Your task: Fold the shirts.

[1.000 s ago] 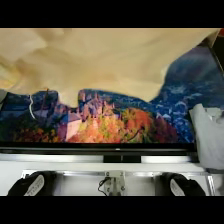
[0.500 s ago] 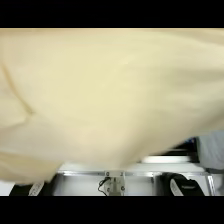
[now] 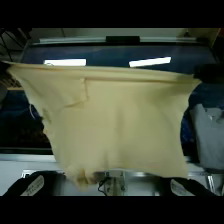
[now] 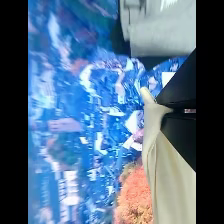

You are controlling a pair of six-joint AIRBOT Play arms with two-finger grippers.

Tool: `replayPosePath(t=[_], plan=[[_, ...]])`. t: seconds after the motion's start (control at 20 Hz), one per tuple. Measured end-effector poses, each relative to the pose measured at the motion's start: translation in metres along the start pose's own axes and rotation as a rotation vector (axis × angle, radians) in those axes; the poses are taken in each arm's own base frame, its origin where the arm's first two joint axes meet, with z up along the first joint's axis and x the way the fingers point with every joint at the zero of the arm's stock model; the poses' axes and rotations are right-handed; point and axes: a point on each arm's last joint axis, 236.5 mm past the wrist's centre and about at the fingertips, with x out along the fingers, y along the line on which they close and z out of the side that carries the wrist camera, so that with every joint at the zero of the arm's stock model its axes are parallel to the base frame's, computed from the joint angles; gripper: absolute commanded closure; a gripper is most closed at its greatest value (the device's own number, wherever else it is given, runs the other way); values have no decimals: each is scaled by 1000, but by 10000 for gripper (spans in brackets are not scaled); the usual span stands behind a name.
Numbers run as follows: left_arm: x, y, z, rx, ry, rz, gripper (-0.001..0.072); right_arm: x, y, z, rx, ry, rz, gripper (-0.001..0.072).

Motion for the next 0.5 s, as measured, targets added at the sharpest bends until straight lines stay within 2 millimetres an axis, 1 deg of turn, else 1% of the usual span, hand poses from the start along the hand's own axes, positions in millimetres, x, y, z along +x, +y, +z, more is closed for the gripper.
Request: replayPosePath(t=[0.05, 0.1, 0.2, 0.25, 0.3, 0.35, 0.4, 0.5], plan=[[41, 13, -15, -30, 75, -2, 671, 41, 5, 0, 2, 41, 8, 646], [78, 24, -29, -52, 135, -1, 671, 77, 10, 1, 9, 68, 16, 647], [149, 39, -47, -91, 202, -6, 670, 140, 18, 12, 36, 59, 30, 647], [183, 46, -55, -108, 229, -6, 670, 166, 24, 16, 51, 54, 45, 647], [213, 50, -58, -125, 234, -10, 670, 187, 30, 24, 68, 27, 64, 647], [238, 54, -58, -141, 227, -14, 670, 202, 35, 36, 86, -21, 81, 647], [261, 56, -59, -159, 218, -21, 670, 218, 40, 43, 105, -49, 98, 646], [301, 59, -59, -199, 194, -34, 670, 238, 48, 57, 141, -110, 128, 646]])
